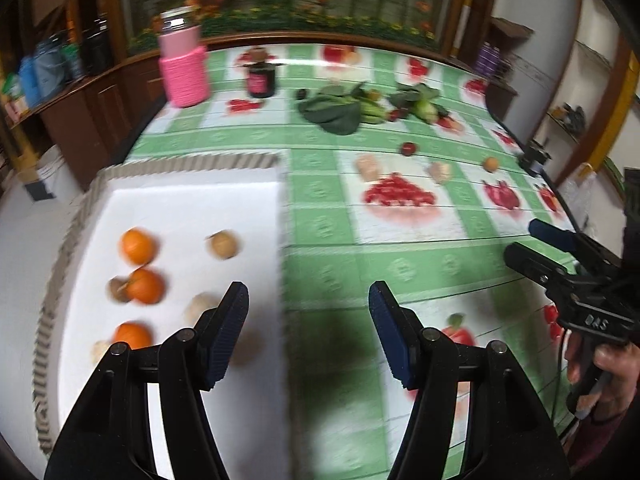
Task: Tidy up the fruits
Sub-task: 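Withdraw both tools from the tray toward the remaining table items, then close the right gripper on a beige cube while the left gripper grasps a brown kiwi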
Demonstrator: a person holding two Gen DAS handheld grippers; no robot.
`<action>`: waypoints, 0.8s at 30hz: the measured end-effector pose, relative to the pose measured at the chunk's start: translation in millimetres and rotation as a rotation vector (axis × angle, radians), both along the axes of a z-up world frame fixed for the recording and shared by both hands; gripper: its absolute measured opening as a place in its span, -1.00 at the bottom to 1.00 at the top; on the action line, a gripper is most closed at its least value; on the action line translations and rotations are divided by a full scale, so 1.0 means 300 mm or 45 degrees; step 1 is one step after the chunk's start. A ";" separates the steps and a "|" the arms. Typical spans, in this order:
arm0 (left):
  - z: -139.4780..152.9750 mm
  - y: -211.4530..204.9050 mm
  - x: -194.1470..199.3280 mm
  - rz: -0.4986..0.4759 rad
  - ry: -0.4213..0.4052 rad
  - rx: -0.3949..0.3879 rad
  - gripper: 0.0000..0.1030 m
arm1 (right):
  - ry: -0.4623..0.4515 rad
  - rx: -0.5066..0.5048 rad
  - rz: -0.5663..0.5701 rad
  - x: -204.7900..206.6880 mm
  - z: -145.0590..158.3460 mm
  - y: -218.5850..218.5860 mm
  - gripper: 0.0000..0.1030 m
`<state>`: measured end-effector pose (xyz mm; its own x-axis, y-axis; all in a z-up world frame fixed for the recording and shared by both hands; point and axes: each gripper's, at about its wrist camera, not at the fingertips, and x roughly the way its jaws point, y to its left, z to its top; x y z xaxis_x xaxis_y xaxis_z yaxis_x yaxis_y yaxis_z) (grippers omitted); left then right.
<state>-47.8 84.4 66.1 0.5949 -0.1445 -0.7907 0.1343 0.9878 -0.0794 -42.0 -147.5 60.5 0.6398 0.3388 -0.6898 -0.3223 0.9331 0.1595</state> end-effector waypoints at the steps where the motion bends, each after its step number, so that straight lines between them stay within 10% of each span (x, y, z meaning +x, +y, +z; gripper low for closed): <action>1: 0.002 -0.021 0.017 -0.016 0.005 -0.006 0.19 | 0.014 0.015 -0.029 0.016 -0.004 -0.038 0.71; 14: -0.043 -0.216 0.331 -0.132 0.094 0.015 0.19 | 0.013 -0.060 0.012 0.266 -0.006 -0.065 0.67; 24: -0.126 -0.236 0.509 -0.109 0.159 0.015 0.19 | 0.089 -0.176 0.090 0.439 -0.109 0.011 0.06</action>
